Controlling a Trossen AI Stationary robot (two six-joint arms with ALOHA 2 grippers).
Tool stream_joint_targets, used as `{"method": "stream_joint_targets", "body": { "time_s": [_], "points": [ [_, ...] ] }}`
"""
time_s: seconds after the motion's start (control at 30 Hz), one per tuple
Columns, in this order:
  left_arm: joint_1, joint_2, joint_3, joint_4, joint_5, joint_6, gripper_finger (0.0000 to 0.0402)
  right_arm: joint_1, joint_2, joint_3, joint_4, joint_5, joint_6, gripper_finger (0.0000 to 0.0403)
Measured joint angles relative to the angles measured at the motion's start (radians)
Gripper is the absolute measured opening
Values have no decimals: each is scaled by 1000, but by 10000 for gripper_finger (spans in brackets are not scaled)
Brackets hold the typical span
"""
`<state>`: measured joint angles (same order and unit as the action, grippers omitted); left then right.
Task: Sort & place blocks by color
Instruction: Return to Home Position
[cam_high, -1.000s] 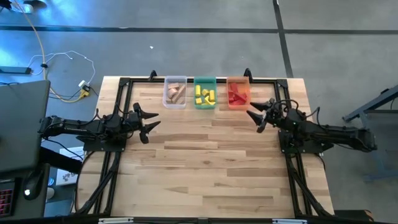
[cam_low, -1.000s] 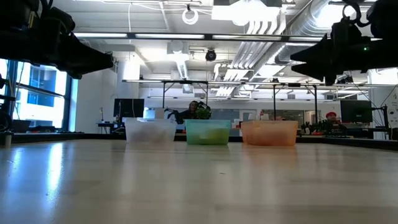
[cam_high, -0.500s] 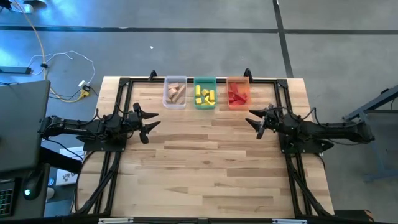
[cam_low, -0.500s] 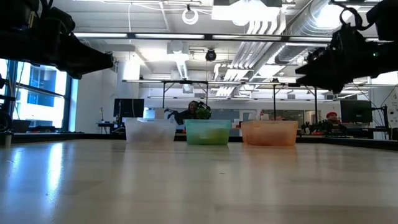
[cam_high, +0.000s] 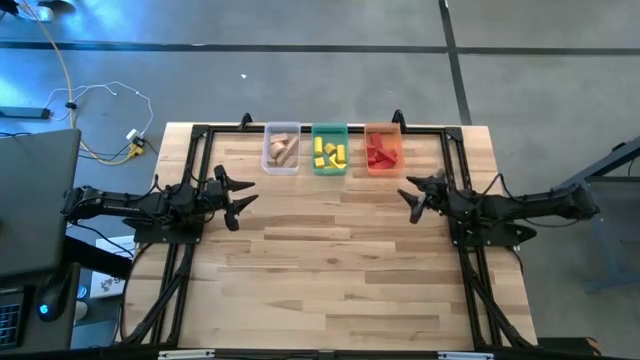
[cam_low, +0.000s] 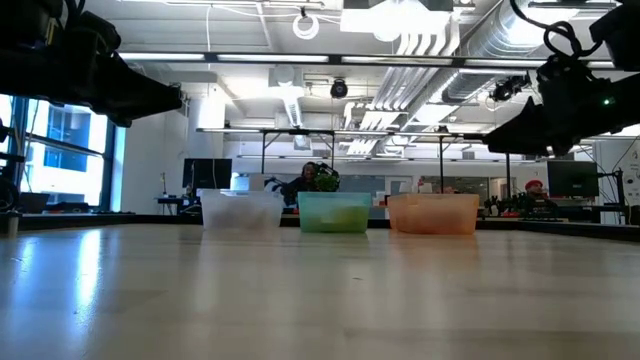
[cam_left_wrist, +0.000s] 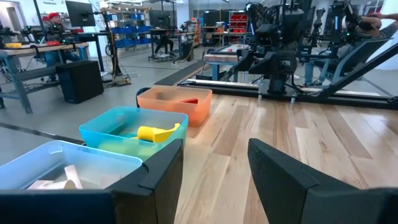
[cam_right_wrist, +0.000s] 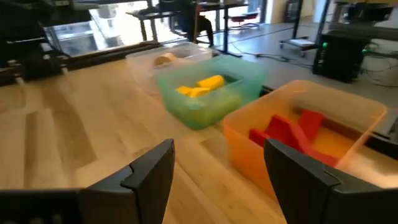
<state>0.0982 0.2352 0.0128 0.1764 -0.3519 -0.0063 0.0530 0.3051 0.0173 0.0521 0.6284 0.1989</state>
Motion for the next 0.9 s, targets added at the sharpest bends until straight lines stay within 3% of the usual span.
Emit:
{"method": "stream_joint_targets", "body": {
  "time_s": [0.4,0.9],
  "points": [
    [0,0,0,0,0,0,168,10,-60,84,-190,44,-21,232],
    [0,0,0,0,0,0,168,10,-110,66,-235,18,47,232]
  ]
}}
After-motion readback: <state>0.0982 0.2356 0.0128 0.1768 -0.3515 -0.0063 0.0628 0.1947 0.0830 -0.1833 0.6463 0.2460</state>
